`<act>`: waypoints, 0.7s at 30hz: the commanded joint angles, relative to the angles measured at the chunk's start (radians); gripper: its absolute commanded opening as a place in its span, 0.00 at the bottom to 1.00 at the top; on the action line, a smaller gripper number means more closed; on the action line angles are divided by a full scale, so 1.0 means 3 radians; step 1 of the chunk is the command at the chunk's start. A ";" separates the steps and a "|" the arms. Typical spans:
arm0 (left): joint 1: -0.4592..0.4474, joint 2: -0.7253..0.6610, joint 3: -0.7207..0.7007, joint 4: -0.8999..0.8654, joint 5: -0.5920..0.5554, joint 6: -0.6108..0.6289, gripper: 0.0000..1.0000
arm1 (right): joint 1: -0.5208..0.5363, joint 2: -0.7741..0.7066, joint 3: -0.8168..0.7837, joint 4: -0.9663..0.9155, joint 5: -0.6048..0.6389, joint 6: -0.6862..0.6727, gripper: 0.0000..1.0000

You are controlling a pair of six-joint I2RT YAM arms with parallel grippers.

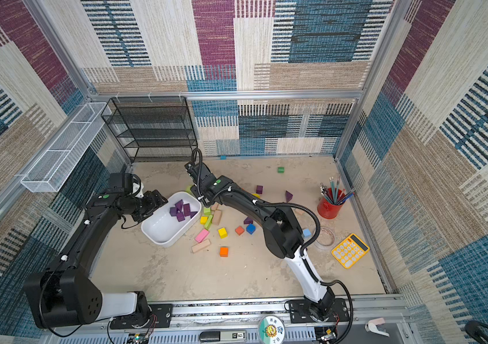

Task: Pick purple bricks into the storage bin
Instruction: Place the building block in the storage box, then pick up the building block from the center of the board.

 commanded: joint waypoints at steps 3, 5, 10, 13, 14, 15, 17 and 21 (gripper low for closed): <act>-0.0156 -0.0014 -0.0010 0.0048 0.0019 0.0085 0.81 | -0.0112 -0.0153 -0.0233 0.0334 0.0051 0.0267 0.53; -0.0221 -0.0014 -0.0004 0.0049 0.0008 0.0105 0.81 | -0.0157 -0.0201 -0.0324 0.0420 0.0064 0.0359 0.55; -0.0393 -0.0027 -0.0005 0.0048 -0.0023 0.0135 0.81 | -0.0277 -0.0267 -0.0464 0.0545 0.0226 0.0616 0.56; -0.0506 -0.0028 0.0000 0.0049 -0.0044 0.0156 0.81 | -0.0386 -0.0290 -0.0537 0.0585 0.0216 0.0832 0.57; -0.0551 -0.0028 0.0002 0.0048 -0.0054 0.0164 0.81 | -0.0431 -0.0296 -0.0564 0.0591 0.0205 0.0920 0.57; -0.0585 -0.0028 0.0000 0.0050 -0.0059 0.0172 0.81 | -0.0464 -0.0303 -0.0594 0.0599 0.0198 0.0986 0.57; -0.0669 -0.0034 0.0000 0.0047 -0.0074 0.0188 0.81 | -0.0535 -0.0330 -0.0670 0.0609 0.0251 0.1159 0.57; -0.0827 -0.0065 0.0005 0.0048 -0.0115 0.0220 0.81 | -0.0673 -0.0371 -0.0808 0.0569 0.0343 0.1485 0.58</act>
